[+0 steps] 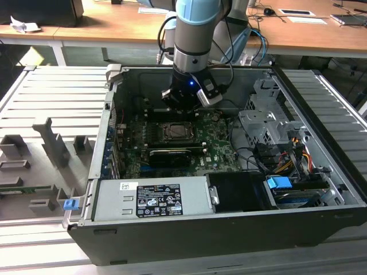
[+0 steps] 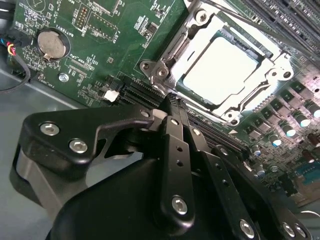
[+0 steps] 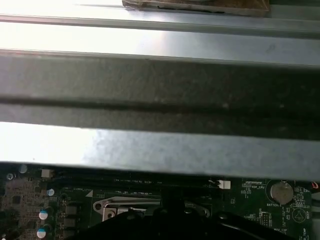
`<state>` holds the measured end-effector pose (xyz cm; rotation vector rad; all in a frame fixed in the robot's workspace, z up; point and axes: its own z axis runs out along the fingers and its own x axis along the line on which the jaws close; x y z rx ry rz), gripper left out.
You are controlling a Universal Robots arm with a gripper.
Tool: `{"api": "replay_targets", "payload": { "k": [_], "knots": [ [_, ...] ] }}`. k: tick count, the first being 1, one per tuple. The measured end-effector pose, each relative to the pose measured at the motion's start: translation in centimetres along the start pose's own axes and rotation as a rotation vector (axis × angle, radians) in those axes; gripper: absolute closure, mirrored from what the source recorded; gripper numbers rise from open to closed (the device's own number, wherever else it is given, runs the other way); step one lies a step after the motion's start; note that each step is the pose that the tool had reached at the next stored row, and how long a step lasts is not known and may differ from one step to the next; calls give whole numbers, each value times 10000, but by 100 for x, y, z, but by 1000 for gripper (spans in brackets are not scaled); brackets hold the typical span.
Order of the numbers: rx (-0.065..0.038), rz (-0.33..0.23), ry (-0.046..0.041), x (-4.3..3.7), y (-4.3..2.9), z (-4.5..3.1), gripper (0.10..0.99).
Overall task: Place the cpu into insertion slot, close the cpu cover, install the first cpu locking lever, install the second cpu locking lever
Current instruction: 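Install the first cpu locking lever, then install the second cpu locking lever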
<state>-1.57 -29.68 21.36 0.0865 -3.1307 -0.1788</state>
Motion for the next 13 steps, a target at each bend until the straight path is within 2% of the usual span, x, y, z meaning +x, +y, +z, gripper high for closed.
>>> {"api": "replay_targets", "payload": {
  "k": [13],
  "knots": [
    [3,1,1,3,-55,-13,980]
  ]
}}
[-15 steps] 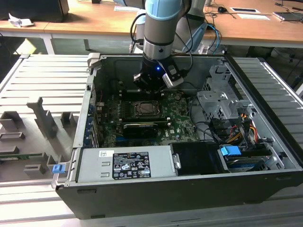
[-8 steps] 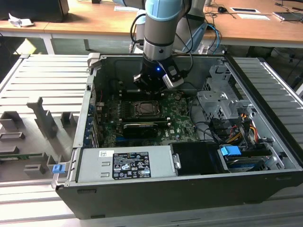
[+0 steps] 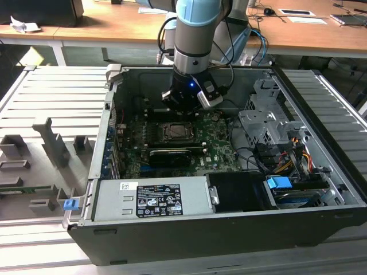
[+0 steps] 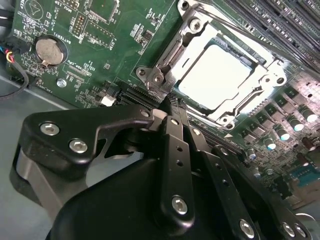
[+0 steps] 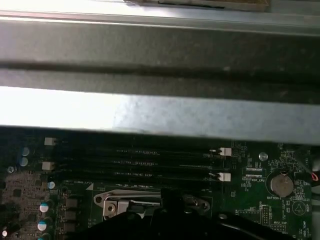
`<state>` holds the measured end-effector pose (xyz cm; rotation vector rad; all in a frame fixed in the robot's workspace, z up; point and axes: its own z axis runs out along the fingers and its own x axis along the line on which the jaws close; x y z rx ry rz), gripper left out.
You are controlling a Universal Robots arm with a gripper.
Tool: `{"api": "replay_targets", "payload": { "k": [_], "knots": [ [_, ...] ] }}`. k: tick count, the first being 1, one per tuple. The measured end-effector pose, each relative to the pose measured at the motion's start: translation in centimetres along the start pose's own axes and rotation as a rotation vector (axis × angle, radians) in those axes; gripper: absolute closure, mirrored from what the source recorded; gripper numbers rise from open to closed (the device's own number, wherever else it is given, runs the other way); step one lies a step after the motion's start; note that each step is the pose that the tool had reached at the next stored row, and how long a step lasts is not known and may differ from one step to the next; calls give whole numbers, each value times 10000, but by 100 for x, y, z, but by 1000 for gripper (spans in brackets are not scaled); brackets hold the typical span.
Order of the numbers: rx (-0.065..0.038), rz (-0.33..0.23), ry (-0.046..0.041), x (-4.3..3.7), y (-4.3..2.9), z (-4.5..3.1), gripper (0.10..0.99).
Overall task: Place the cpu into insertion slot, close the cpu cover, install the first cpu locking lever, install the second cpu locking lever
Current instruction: 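Install the second cpu locking lever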
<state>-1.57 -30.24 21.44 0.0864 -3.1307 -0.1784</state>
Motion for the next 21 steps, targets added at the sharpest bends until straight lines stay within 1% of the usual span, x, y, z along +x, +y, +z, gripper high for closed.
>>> {"api": "replay_targets", "payload": {
  "k": [2,3,8,9,10,11,12,13,16,18,19,21],
  "knots": [
    [-2,2,-1,0,8,-76,980],
    [-1,3,-1,0,10,-89,980],
    [3,5,-1,2,-20,-94,980],
    [4,6,-1,4,-65,-91,980],
    [3,5,-1,10,-182,-97,980],
    [3,5,-1,13,-234,-104,980],
    [1,5,-3,14,-248,-107,980],
    [3,5,-1,15,-256,-126,980],
    [10,8,-1,17,-254,-231,980],
    [17,4,-1,18,-262,-263,980],
    [15,4,-2,22,-280,-267,980],
    [23,6,0,38,-339,-275,980]
  ]
}}
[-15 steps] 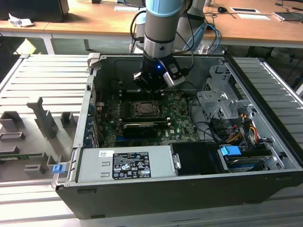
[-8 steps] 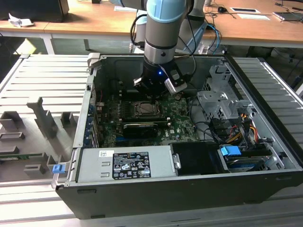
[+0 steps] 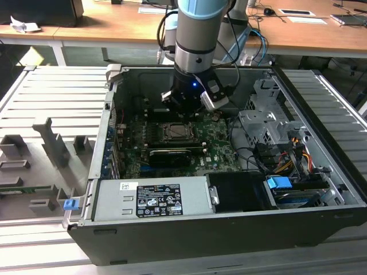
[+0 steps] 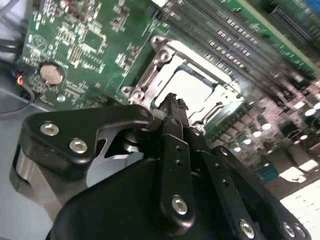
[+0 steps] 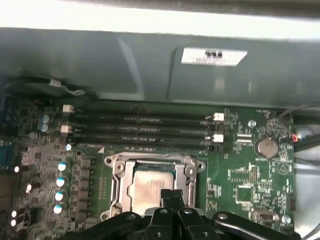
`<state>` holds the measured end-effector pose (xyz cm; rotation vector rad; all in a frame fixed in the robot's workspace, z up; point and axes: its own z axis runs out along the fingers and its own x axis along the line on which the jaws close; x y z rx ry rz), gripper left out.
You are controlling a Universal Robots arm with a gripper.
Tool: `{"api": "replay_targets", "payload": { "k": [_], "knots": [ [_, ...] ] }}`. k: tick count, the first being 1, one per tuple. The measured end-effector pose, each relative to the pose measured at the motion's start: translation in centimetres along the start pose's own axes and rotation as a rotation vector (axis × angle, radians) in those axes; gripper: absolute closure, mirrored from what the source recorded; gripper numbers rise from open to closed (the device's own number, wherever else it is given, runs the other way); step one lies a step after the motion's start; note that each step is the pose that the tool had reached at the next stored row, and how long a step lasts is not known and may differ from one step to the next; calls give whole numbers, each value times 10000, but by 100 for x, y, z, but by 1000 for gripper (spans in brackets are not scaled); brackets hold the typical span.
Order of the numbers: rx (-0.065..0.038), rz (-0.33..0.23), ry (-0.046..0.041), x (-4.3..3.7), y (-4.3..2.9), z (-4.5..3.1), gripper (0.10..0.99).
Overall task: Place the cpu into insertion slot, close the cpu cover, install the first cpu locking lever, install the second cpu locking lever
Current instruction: 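Install the second cpu locking lever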
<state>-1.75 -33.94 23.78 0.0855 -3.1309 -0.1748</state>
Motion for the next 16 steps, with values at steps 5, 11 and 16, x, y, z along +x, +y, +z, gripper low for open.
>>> {"api": "replay_targets", "payload": {
  "k": [5,11,16],
  "knots": [
    [1,1,0,26,-298,-17,980],
    [-132,-2,-6,184,-377,1,980],
    [-225,-3,-11,326,-399,66,980]
  ]
}}
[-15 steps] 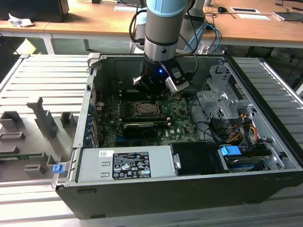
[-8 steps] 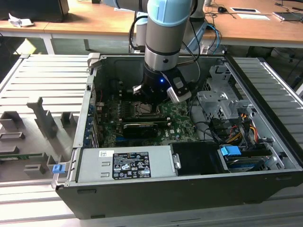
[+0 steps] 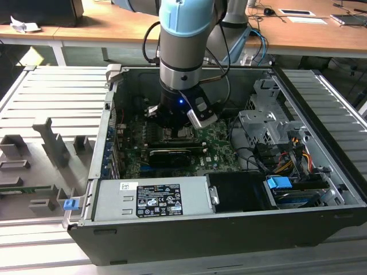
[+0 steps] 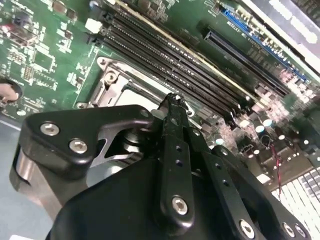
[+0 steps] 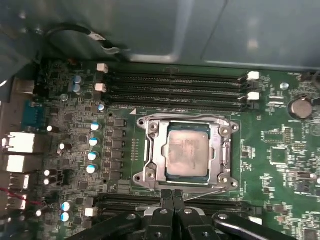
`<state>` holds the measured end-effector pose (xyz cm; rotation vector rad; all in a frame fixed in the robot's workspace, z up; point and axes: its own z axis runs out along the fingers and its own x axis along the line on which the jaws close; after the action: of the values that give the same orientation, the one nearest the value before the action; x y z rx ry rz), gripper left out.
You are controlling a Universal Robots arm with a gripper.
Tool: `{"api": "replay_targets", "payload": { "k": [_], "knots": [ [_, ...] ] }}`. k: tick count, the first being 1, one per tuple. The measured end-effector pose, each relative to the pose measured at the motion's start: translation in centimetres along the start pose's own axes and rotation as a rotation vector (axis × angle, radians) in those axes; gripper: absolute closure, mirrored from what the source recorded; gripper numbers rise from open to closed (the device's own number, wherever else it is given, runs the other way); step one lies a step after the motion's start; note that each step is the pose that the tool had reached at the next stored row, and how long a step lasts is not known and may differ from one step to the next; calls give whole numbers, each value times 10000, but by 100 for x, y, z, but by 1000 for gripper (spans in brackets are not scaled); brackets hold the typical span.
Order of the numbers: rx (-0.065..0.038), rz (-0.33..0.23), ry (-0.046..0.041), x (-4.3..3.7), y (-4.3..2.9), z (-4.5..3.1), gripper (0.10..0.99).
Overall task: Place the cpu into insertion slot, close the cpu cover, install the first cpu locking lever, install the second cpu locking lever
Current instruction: 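Install the second cpu locking lever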
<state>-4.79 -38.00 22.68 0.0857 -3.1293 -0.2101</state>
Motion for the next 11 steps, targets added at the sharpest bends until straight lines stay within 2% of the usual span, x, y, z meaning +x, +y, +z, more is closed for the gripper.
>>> {"api": "replay_targets", "payload": {
  "k": [2,4,5,9,11],
  "knots": [
    [-62,-25,1,13,-6,29,980],
    [-256,-66,-6,31,-21,31,980],
    [-318,-79,-8,38,-28,30,980],
    [-356,-87,-8,58,-93,21,980],
    [-440,-163,-2,92,-110,20,980]
  ]
}}
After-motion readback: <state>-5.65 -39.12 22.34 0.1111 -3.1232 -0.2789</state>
